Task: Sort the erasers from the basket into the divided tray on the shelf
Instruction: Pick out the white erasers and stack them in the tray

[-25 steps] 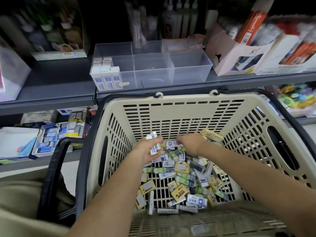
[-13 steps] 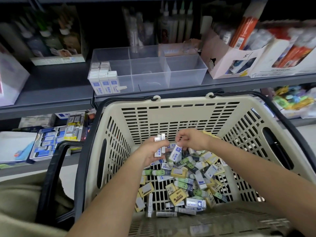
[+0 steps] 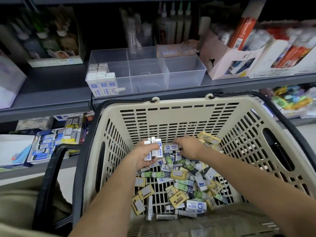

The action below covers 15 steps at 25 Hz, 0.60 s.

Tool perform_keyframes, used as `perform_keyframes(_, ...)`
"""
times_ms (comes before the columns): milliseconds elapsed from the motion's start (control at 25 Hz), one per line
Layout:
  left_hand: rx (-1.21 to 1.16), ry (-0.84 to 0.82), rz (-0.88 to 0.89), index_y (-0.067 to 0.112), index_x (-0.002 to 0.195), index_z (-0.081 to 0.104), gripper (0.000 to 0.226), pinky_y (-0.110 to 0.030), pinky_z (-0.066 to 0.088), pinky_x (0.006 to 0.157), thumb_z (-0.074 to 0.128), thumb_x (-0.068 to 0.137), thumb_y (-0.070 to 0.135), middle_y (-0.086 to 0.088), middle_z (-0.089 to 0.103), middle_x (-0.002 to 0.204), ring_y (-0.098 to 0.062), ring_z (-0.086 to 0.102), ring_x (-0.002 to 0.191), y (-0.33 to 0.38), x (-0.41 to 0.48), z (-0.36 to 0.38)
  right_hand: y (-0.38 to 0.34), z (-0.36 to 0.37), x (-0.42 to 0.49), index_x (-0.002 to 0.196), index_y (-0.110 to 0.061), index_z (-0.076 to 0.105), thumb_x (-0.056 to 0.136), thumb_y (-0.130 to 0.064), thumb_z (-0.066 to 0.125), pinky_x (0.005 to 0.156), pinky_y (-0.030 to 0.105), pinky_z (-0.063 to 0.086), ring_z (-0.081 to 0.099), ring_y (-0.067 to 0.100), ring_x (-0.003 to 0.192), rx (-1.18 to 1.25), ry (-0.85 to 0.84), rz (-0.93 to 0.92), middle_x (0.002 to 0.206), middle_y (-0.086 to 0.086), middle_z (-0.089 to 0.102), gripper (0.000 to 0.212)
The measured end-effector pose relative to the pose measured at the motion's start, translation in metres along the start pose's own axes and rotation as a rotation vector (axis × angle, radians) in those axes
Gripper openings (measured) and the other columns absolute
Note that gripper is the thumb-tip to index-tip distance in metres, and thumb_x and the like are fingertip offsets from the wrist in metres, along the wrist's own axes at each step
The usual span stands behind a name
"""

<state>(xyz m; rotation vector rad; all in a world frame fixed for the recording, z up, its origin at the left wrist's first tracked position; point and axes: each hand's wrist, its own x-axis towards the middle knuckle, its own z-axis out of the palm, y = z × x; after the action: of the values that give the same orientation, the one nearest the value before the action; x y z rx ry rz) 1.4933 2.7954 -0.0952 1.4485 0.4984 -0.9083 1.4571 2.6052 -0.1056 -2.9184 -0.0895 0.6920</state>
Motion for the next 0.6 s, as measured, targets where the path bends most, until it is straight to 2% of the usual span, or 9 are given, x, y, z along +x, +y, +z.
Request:
perform_keyframes(120,-0.019,-0.019,-0.026,0.015,0.091,0.055,0.025,-0.027,0.054,0.054,0.07,0.075,0.002,-0.008,0.062,0.089,-0.02,0.059,0.083,-0.003,0.002,0.0,0.001,0.012,0.005,0.133,-0.019,0.046,0.084,-0.03,0.064,0.098,0.038,0.036,0.044,0.024,0.12,-0.103,0.016,-0.01,0.129,0.003,0.053,0.053)
perform_keyframes(240,-0.051,-0.004,-0.036,0.016,0.087,0.056,0.023,-0.028,0.055,0.056,0.071,0.074,0.003,-0.007,0.062,0.085,-0.02,0.059,0.079,-0.004,0.005,-0.004,-0.002,0.019,0.007,0.125,-0.019,0.051,0.08,-0.04,0.067,0.096,0.037,0.034,0.045,0.022,0.114,-0.15,0.056,0.015,0.122,0.002,0.054,0.051)
perform_keyframes(360,-0.049,-0.003,-0.052,0.014,0.093,0.058,0.026,-0.026,0.054,0.052,0.071,0.074,0.004,-0.01,0.064,0.093,-0.023,0.061,0.087,-0.006,0.007,-0.008,-0.008,0.022,0.005,0.113,-0.021,0.055,0.08,-0.048,0.064,0.092,0.037,0.034,0.048,0.021,0.109,-0.145,0.09,0.054,0.112,0.0,0.061,0.044)
perform_keyframes(520,-0.052,-0.001,-0.055,0.014,0.092,0.057,0.025,-0.025,0.053,0.05,0.071,0.074,0.003,-0.009,0.064,0.088,-0.022,0.06,0.082,-0.008,0.007,-0.009,-0.016,0.021,0.008,0.106,-0.019,0.058,0.083,-0.047,0.06,0.092,0.039,0.033,0.05,0.022,0.106,-0.173,0.086,0.128,0.103,0.0,0.062,0.036)
perform_keyframes(600,-0.068,-0.03,-0.057,0.012,0.095,0.058,0.025,-0.026,0.054,0.051,0.071,0.075,0.003,-0.009,0.068,0.082,-0.022,0.062,0.078,-0.007,0.007,-0.008,-0.019,0.018,0.006,0.099,-0.02,0.058,0.085,-0.037,0.059,0.089,0.037,0.033,0.052,0.021,0.102,-0.14,0.081,0.135,0.098,-0.001,0.062,0.022)
